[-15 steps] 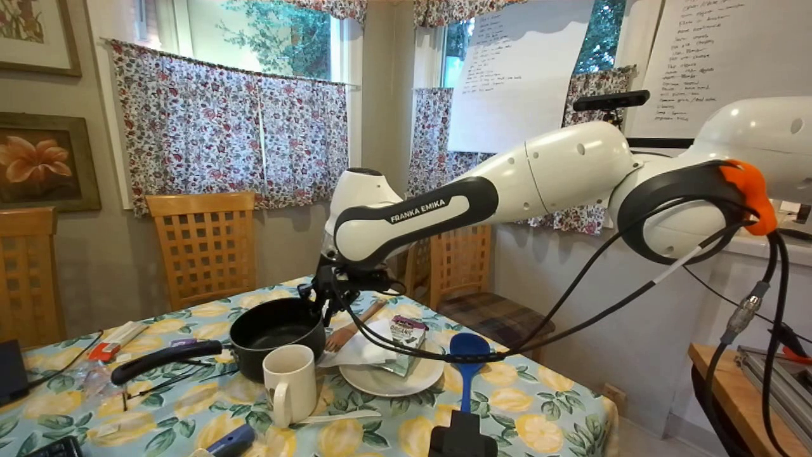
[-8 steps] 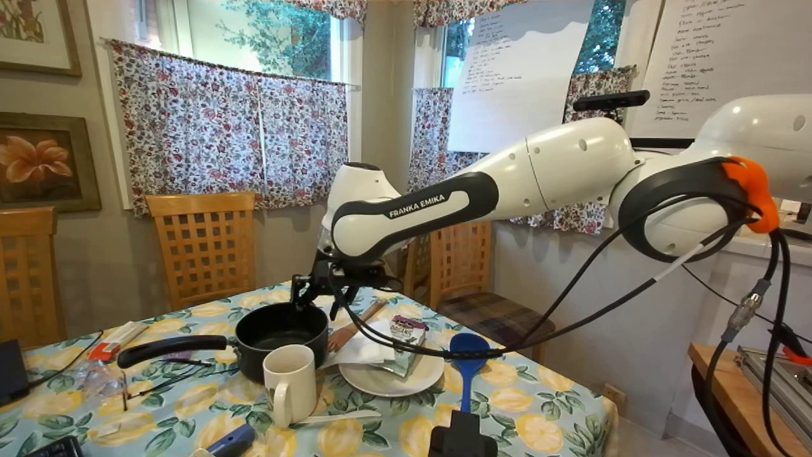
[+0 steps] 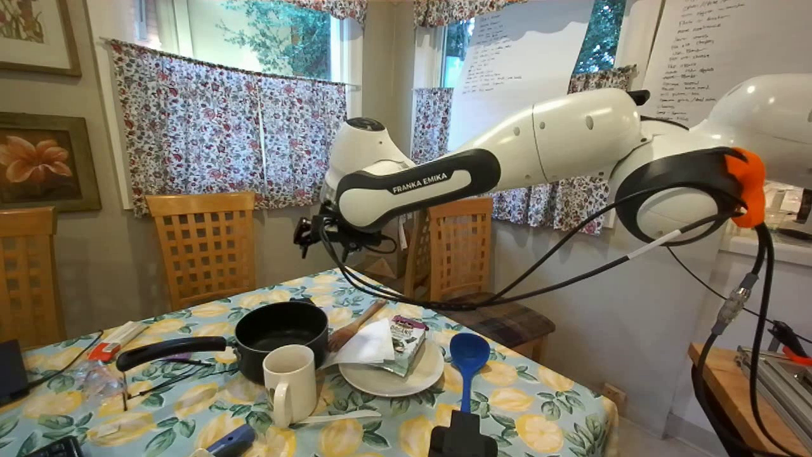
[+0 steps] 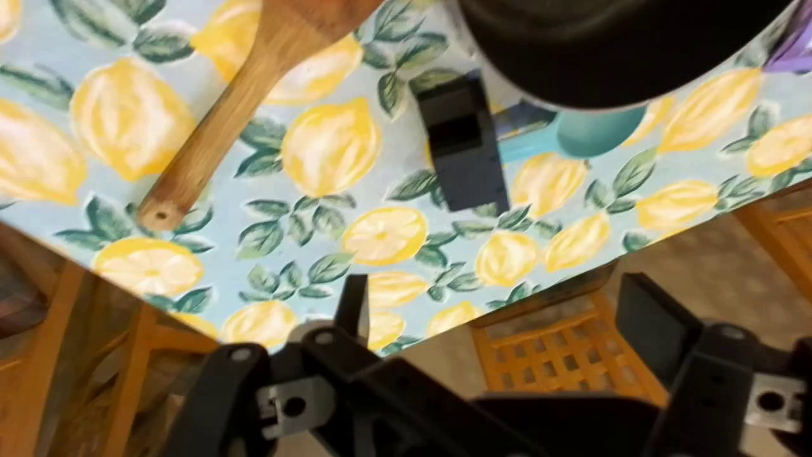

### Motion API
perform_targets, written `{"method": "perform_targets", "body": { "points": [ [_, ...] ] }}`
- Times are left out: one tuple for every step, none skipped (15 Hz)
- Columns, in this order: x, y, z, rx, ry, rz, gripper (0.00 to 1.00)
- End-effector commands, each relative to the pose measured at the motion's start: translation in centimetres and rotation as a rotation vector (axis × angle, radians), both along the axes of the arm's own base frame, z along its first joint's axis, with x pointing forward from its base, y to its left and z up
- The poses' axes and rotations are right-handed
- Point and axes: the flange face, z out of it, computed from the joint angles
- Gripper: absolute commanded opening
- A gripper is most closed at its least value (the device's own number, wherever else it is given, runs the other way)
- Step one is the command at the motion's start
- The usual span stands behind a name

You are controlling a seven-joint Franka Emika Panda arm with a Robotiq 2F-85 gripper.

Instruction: Put the black pot on the table.

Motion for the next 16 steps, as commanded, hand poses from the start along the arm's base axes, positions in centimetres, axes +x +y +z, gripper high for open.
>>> {"method": "perform_targets", "body": {
  "points": [
    [-0.8,-3.8,1.6,-0.119,0.055,-0.158,1.0],
    [-1.2,-4.9,1.6,-0.144,0.092,-0.196,1.0],
    [-1.6,-6.0,1.4,-0.169,0.124,-0.232,1.0],
    [-2.1,-7.1,0.9,-0.178,0.167,-0.271,1.0],
    [-2.7,-7.4,0.2,-0.158,0.23,-0.292,1.0],
    [-1.9,-6.9,0.6,-0.155,0.163,-0.229,1.0],
    [-2.1,-7.3,0.4,-0.156,0.177,-0.239,1.0],
    [-2.0,-7.3,0.4,-0.156,0.176,-0.238,1.0],
    [-2.0,-7.2,0.4,-0.156,0.176,-0.237,1.0],
    [-2.1,-6.9,0.1,-0.142,0.181,-0.246,1.0],
    [-2.2,-7.3,-0.2,-0.12,0.182,-0.287,1.0],
    [-2.3,-7.7,-0.8,-0.083,0.173,-0.325,1.0],
    [-2.5,-8.0,-1.5,-0.047,0.176,-0.348,1.0],
    [-2.7,-8.2,-2.4,0.001,0.182,-0.376,1.0],
    [-2.9,-8.7,-3.5,0.051,0.181,-0.397,1.0],
    [-3.0,-9.2,-4.3,0.104,0.189,-0.401,1.0]
  ]
}}
